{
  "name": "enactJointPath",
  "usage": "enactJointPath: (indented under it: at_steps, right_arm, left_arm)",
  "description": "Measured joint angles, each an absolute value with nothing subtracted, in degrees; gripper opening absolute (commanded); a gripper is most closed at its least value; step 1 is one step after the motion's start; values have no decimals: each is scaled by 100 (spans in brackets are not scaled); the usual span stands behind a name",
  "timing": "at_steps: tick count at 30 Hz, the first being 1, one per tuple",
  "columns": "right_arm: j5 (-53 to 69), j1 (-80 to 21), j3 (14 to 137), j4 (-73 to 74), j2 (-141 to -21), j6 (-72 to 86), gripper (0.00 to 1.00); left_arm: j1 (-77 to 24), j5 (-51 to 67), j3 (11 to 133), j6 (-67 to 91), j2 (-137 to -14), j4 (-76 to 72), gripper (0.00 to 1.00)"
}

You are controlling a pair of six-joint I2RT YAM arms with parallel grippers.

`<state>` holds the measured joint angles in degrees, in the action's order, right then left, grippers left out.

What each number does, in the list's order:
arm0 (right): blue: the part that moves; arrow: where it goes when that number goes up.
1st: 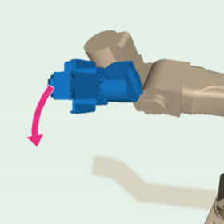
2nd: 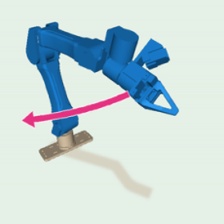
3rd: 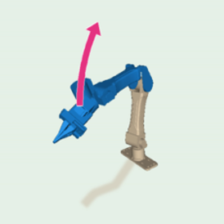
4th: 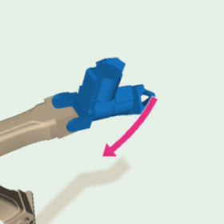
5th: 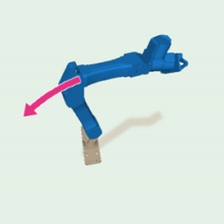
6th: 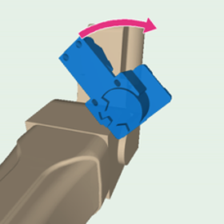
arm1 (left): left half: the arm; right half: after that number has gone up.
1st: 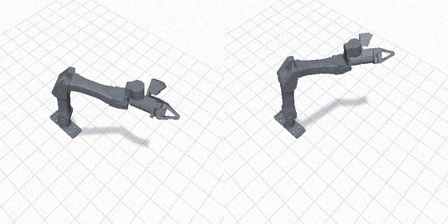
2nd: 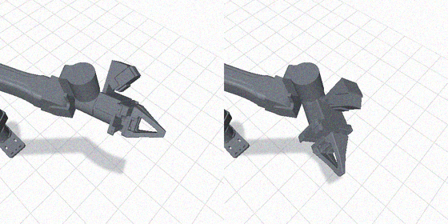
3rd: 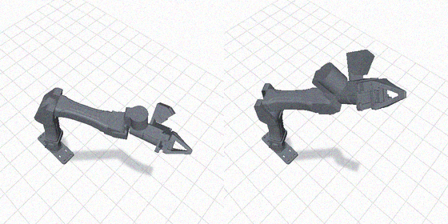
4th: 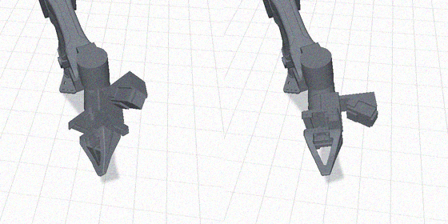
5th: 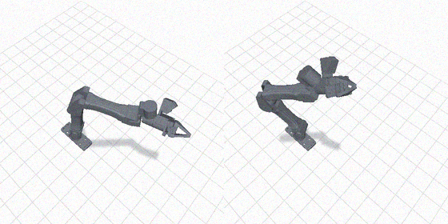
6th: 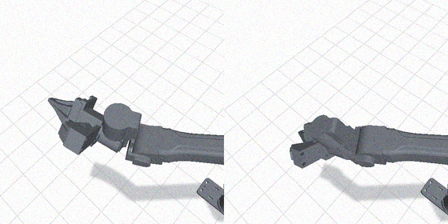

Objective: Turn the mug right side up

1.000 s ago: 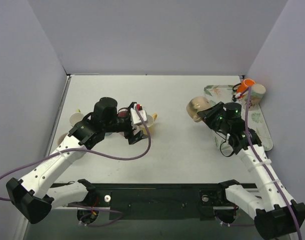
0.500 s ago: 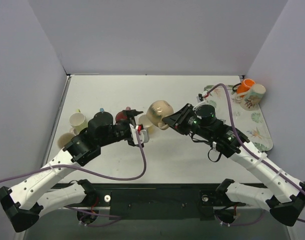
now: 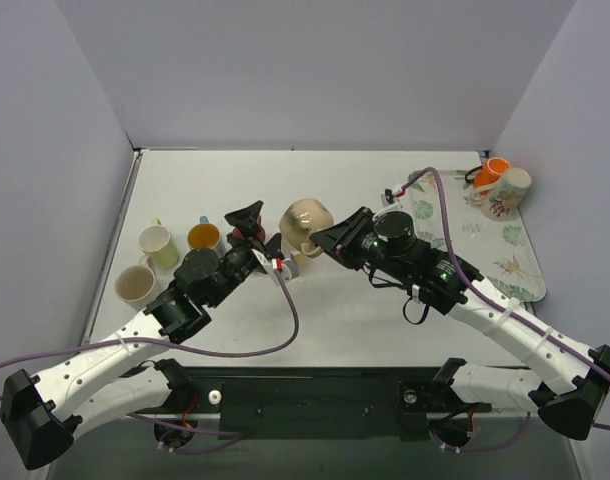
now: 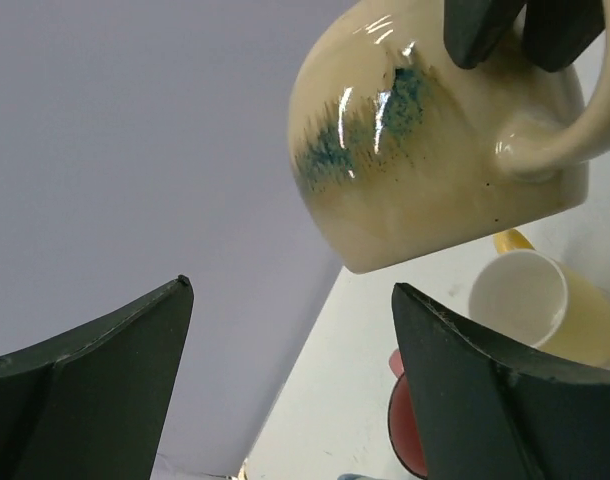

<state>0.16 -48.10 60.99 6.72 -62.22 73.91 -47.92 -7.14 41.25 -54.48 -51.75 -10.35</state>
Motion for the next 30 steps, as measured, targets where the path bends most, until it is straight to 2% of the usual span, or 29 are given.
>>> enactJointPath:
  at_steps: [4, 10, 18, 30]
  right_arm:
    - [12, -4810, 6099, 578, -6226, 7489, 0]
    - [-5, -4810, 6099, 414, -6252, 7566, 0]
    - [-123, -4893, 6097, 397, -6252, 7568, 0]
    - [-128, -5282, 6097, 309, -6252, 7522, 0]
  left_arm:
    - [-4792, -729, 3424, -5540, -5048, -2329, 97]
    - [-4792, -172, 2176, -5583, -5363, -4016, 97]
    - [-4792, 69, 1920, -5555, -5535, -6141, 97]
    - [-4792, 480, 1671, -6558, -5896, -7131, 91]
